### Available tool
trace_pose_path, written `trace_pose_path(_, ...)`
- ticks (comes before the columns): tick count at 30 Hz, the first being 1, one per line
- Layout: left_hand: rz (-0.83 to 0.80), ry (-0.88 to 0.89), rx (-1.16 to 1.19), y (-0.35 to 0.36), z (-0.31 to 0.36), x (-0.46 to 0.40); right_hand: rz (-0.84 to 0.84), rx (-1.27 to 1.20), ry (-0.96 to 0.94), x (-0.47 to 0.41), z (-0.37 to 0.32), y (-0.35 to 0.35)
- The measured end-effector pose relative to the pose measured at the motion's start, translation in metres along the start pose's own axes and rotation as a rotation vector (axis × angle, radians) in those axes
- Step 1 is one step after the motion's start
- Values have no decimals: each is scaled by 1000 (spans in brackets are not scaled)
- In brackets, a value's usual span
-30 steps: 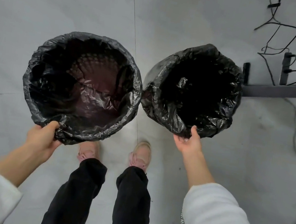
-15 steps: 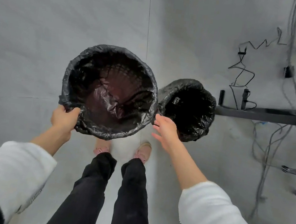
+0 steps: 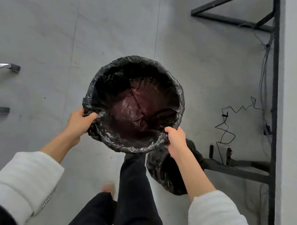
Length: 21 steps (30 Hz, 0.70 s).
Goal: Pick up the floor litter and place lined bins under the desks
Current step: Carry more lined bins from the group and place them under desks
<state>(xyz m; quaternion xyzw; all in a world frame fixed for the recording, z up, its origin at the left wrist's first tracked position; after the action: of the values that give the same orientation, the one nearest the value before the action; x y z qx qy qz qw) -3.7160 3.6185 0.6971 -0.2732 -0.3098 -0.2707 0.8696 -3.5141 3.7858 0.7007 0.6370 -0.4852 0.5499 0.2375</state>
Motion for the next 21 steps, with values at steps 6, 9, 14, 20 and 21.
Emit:
trace_pose_path(6, 37, 28, 20, 16, 117, -60, -84, -71, -31, -16, -133, 17)
trace_pose_path(9, 41, 29, 59, 20, 162, -88, -93, -50, -45, -23, -192, 30)
trace_pose_path(14, 54, 27, 108, 27, 248, -166, -94, -18, -73, -43, -310, 68)
trace_pose_path(20, -8, 13, 120, 29, 371, -277, -55, -47, -89, -67, -466, 129)
trace_pose_path(21, -10, 6, 120, 27, 391, -294, -58, -54, -88, -69, -491, 139)
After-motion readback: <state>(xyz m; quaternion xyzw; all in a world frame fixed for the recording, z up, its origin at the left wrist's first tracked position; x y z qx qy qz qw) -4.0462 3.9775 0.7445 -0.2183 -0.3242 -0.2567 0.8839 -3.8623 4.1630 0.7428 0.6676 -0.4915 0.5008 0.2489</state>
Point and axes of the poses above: each hand's wrist, its own x-axis away from the middle knuckle, its own y-axis out of the palm, z = x × y, the point moved 1 cm from there along -x, towards the middle knuckle, and after that the axes turned 7 degrees about y, right-handed, at the moved point
